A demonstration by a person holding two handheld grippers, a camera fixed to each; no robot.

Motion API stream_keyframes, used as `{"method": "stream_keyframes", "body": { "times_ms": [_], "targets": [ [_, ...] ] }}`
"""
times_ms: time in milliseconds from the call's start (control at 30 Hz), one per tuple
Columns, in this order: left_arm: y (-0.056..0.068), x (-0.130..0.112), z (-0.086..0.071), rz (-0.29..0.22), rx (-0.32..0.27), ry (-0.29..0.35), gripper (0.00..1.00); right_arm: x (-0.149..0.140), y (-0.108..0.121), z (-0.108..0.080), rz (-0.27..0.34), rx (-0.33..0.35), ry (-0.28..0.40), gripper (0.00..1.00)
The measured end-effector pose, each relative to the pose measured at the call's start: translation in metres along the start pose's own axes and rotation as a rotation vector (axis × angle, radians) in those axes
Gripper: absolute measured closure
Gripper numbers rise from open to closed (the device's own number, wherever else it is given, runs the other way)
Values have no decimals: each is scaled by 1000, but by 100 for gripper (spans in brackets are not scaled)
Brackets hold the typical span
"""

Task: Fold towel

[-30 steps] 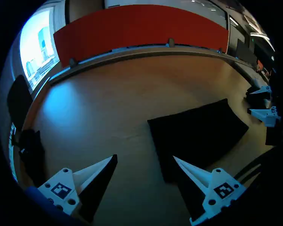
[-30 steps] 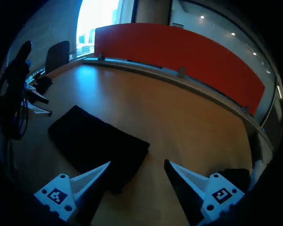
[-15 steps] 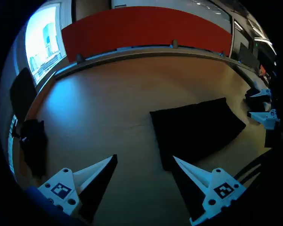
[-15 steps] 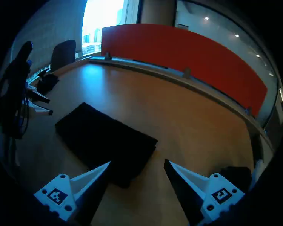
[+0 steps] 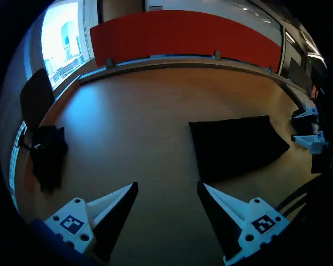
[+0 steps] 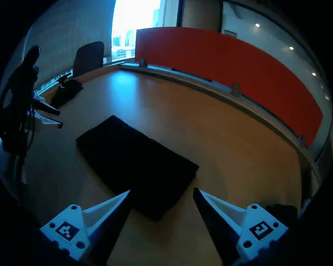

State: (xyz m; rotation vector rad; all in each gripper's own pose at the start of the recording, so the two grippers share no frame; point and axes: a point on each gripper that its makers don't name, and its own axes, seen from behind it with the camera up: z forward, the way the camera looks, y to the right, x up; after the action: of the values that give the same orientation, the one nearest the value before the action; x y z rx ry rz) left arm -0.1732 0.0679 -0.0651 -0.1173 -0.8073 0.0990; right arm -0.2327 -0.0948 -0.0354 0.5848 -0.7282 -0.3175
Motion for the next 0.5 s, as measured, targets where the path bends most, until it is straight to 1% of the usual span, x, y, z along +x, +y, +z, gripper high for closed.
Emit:
{"method": "stream_keyframes", "body": {
  "times_ms": [300, 500],
  "targets": [
    [-8, -9, -10, -24, 19, -1, 1, -5, -6, 3, -28, 41, -20, 0],
    [-13, -11, -15, -42, 29, 2, 1, -16, -11, 4, -64, 81, -54, 1]
  ]
}}
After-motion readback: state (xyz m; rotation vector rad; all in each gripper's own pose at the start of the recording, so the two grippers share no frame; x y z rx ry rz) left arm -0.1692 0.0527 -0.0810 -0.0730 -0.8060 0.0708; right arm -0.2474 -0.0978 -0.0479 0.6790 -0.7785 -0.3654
